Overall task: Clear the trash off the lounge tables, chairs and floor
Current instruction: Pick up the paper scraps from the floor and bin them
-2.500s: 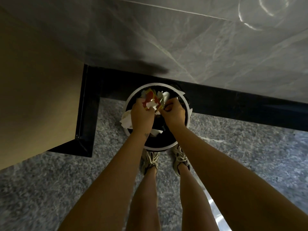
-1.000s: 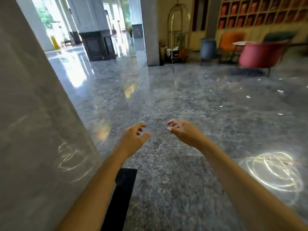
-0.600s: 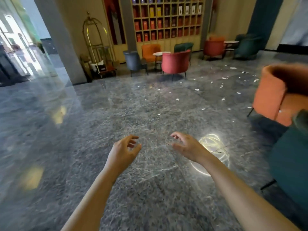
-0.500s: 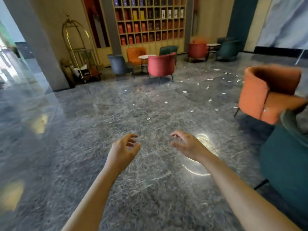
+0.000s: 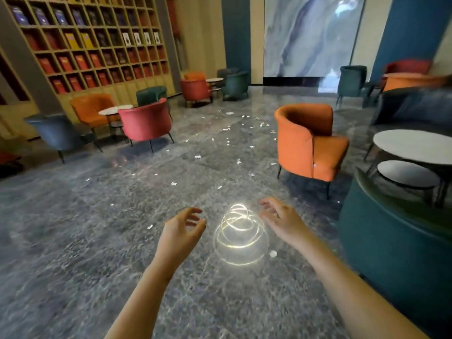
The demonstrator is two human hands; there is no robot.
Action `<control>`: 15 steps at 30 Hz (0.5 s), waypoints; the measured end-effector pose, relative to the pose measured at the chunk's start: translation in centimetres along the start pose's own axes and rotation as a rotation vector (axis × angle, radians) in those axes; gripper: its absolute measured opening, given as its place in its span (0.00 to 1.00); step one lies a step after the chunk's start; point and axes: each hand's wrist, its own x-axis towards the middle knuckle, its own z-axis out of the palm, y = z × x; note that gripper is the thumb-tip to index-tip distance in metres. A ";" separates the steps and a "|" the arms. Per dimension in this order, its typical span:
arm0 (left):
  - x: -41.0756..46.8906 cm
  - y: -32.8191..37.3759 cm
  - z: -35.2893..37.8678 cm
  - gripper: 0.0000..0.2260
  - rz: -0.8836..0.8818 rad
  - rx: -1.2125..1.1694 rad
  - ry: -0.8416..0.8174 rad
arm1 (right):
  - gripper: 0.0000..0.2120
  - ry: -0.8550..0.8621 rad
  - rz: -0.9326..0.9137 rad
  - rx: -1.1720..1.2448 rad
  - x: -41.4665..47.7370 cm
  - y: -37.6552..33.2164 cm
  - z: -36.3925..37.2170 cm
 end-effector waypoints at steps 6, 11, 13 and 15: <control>17.4 -3.7 5.6 0.07 0.018 -0.057 -0.039 | 0.15 -0.006 0.009 -0.066 16.9 4.4 1.7; 34.7 -5.0 7.1 0.09 0.023 -0.007 -0.061 | 0.15 -0.006 0.002 -0.057 34.1 4.9 0.7; 41.0 -5.7 7.2 0.11 0.016 0.016 -0.062 | 0.15 -0.021 -0.013 -0.071 40.7 4.4 0.6; 46.9 -6.6 7.4 0.12 0.011 0.033 -0.061 | 0.16 -0.030 -0.027 -0.076 46.9 4.3 0.9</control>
